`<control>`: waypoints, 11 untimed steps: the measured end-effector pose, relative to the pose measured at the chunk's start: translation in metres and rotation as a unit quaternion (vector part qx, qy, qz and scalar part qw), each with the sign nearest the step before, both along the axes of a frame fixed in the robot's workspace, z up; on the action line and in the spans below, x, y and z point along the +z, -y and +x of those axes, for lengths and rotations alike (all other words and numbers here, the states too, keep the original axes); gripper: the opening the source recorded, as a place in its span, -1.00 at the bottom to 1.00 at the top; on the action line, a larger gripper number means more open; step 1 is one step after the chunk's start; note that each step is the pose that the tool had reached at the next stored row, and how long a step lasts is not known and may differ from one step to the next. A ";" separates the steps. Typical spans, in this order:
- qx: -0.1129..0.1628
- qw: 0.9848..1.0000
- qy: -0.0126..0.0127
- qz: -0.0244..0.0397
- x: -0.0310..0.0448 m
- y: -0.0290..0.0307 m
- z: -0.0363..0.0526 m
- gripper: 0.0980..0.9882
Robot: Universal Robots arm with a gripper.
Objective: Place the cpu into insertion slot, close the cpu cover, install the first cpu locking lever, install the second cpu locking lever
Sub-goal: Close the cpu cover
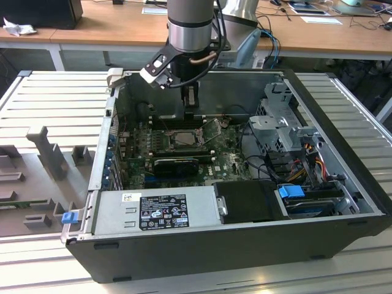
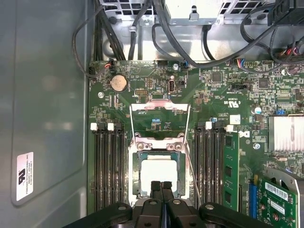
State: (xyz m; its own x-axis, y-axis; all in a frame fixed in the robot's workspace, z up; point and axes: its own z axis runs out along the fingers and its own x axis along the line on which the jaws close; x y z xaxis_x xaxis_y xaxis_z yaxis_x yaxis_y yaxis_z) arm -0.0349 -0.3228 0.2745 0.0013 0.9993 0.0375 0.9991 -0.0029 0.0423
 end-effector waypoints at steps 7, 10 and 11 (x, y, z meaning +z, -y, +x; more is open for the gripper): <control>0.000 1.000 0.000 0.000 0.0036 0.0000 0.0033 -0.98; 0.000 1.000 0.000 0.000 0.0036 -0.0001 0.0087 -0.98; 0.000 1.000 0.000 0.000 0.0036 -0.0001 0.0104 -0.98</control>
State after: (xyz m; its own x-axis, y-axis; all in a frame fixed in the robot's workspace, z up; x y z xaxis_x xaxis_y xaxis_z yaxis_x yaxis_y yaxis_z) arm -0.0245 -0.3227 0.2781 0.0013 0.9993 0.0376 0.9991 -0.0029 0.0423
